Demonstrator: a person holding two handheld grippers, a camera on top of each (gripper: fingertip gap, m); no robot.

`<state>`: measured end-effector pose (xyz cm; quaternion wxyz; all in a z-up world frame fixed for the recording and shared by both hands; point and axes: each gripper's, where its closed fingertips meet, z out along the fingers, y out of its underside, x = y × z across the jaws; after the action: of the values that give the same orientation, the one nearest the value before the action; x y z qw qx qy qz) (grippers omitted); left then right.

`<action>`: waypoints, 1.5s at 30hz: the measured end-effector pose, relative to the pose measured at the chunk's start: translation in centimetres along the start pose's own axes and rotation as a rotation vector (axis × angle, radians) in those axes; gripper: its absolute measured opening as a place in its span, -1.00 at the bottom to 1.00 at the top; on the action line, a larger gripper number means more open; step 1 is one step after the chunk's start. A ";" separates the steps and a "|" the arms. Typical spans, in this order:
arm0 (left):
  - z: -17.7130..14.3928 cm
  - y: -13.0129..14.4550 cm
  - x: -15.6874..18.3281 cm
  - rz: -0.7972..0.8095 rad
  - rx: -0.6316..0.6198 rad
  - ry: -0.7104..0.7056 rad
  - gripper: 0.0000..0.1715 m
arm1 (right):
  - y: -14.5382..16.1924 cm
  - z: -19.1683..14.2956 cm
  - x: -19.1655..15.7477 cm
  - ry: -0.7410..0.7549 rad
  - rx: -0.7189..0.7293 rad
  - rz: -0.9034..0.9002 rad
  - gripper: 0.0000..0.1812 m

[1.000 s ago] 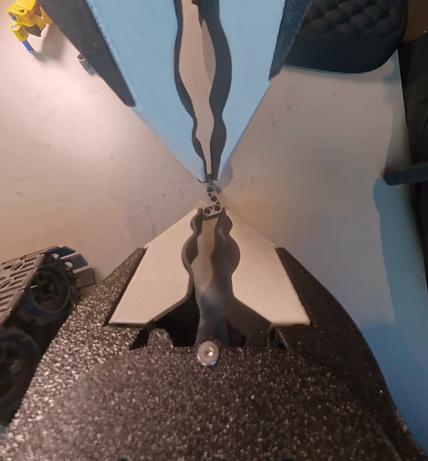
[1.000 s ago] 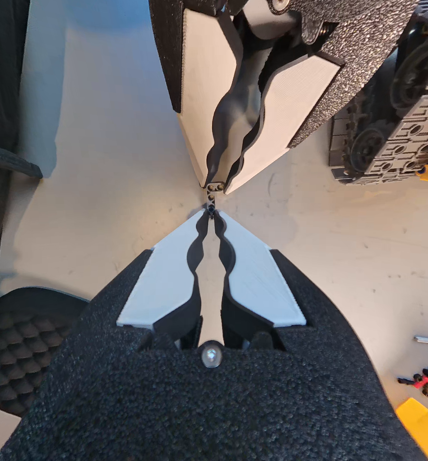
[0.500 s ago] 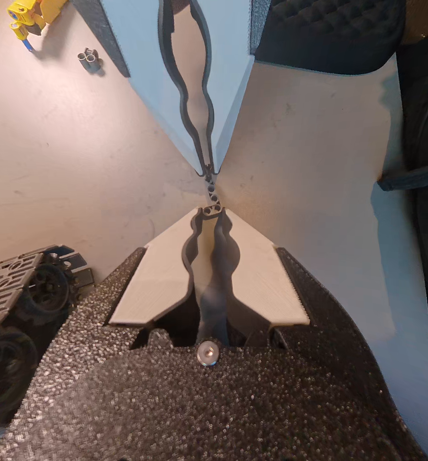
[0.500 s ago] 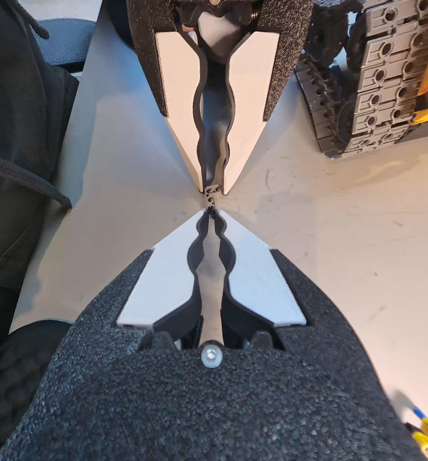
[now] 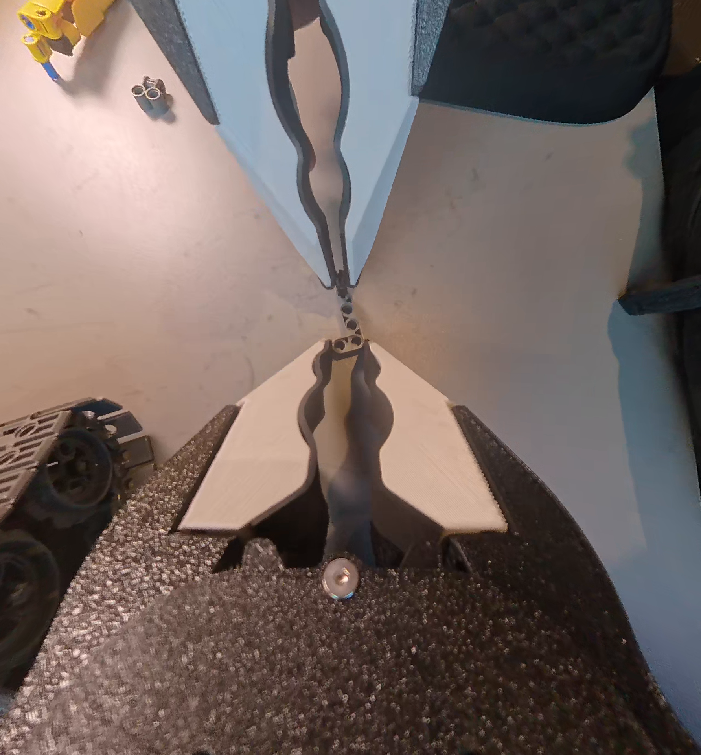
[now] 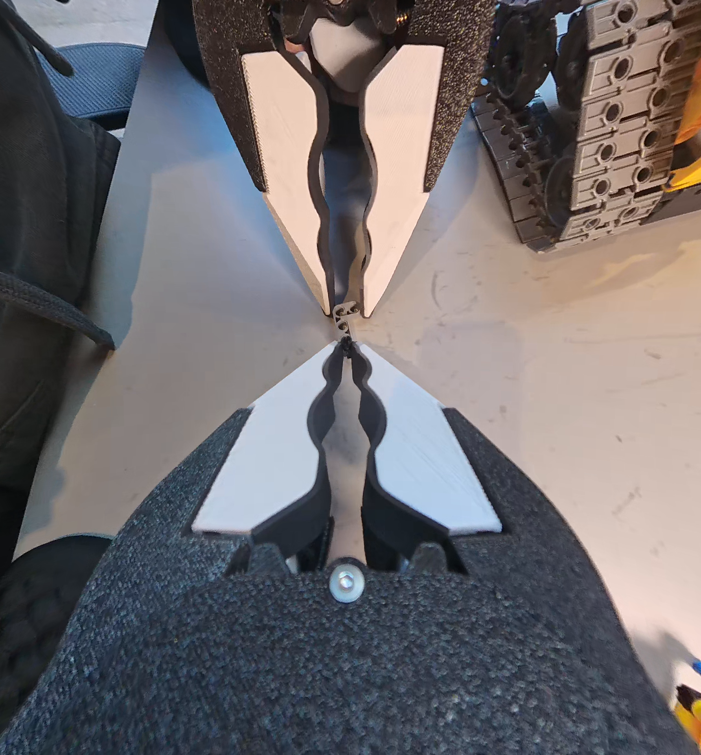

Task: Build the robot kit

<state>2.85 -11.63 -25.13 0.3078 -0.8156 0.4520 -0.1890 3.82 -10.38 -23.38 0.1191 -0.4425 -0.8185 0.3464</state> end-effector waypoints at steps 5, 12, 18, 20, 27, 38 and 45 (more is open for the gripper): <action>0.0 0.0 0.0 -0.005 0.000 0.002 -0.84 | 0.0 0.1 0.0 0.005 0.004 0.010 -0.96; 0.0 0.0 0.0 -0.008 0.000 0.001 -0.84 | 0.2 0.1 -0.1 0.009 -0.034 -0.003 -0.96; 0.0 0.0 0.0 -0.007 0.000 -0.002 -0.84 | 0.3 0.3 -0.1 0.006 -0.041 -0.001 -0.96; 0.0 0.0 0.0 -0.008 0.000 0.000 -0.84 | 0.4 0.3 -0.1 0.004 -0.047 0.000 -0.96; 0.0 0.0 0.0 -0.006 0.001 -0.002 -0.84 | 0.6 0.5 -0.1 0.012 -0.075 -0.022 -0.96; 0.0 0.0 0.0 -0.006 0.000 0.000 -0.84 | 0.9 0.3 0.3 0.055 -0.085 -0.036 -0.89; 0.0 0.0 0.0 -0.003 -0.001 -0.001 -0.84 | -0.3 -0.6 0.0 0.076 -0.115 -0.114 -0.82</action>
<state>2.81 -11.62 -25.16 0.3071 -0.8166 0.4507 -0.1889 3.89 -10.20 -22.77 0.1438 -0.4142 -0.8558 0.2746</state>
